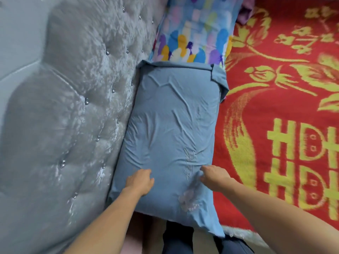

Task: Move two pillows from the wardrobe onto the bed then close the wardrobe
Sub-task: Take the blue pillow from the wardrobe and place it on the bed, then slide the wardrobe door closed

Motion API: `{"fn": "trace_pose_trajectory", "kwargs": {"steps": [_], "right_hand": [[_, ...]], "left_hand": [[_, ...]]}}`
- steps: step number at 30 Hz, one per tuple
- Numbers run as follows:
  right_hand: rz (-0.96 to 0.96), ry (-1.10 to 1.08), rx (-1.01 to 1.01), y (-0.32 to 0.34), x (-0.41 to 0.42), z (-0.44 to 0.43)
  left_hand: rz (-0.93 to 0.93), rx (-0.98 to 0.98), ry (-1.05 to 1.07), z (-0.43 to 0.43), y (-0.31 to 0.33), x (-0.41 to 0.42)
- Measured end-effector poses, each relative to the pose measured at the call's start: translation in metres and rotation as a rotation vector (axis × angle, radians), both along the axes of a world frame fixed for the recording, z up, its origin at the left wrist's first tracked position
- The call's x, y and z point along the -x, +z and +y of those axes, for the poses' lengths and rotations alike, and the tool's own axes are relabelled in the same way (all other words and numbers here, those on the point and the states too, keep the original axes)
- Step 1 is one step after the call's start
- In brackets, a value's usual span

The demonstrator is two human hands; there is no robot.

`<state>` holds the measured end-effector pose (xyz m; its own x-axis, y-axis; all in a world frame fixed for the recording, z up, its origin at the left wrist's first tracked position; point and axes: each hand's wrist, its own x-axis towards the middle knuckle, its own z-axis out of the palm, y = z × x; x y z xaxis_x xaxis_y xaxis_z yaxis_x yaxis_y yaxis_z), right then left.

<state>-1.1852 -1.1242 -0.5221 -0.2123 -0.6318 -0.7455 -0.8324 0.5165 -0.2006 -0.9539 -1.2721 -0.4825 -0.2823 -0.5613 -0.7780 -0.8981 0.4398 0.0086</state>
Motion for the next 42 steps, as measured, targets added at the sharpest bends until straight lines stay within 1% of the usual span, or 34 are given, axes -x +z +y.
{"fn": "trace_pose_trajectory", "kwargs": {"steps": [3,7,10,14,18,23,28,32,35,37,39,42], "right_hand": [[0.029,0.108,0.018,0.02,0.002,0.019],[0.033,0.259,0.115,0.052,0.007,0.046],[0.049,0.416,0.156,0.081,0.008,0.072],[0.081,0.629,0.185,0.121,-0.002,0.099],[0.105,0.822,0.269,0.158,-0.041,0.119],[0.122,1.1,0.363,0.189,-0.13,0.172],[0.047,1.305,0.407,0.211,-0.215,0.256],[0.007,1.417,0.434,0.22,-0.274,0.345],[-0.003,1.531,0.477,0.218,-0.313,0.429],[-0.044,1.616,0.5,0.216,-0.343,0.481],[-0.103,1.669,0.521,0.219,-0.376,0.53],[-0.128,1.767,0.565,0.232,-0.43,0.597]], "left_hand": [[0.007,0.01,0.069,0.043,0.023,-0.013],[0.061,0.127,0.228,0.11,0.059,-0.025],[0.124,0.208,0.334,0.172,0.089,-0.034],[0.187,0.269,0.484,0.266,0.126,-0.055],[0.199,0.365,0.633,0.358,0.158,-0.089],[0.183,0.422,0.841,0.484,0.183,-0.133],[0.17,0.486,1.099,0.62,0.193,-0.18],[0.193,0.518,1.298,0.745,0.201,-0.214],[0.124,0.525,1.378,0.85,0.211,-0.242],[0.07,0.549,1.442,0.916,0.22,-0.261],[0.028,0.572,1.512,0.975,0.228,-0.279],[-0.027,0.594,1.643,1.052,0.237,-0.302]]}}
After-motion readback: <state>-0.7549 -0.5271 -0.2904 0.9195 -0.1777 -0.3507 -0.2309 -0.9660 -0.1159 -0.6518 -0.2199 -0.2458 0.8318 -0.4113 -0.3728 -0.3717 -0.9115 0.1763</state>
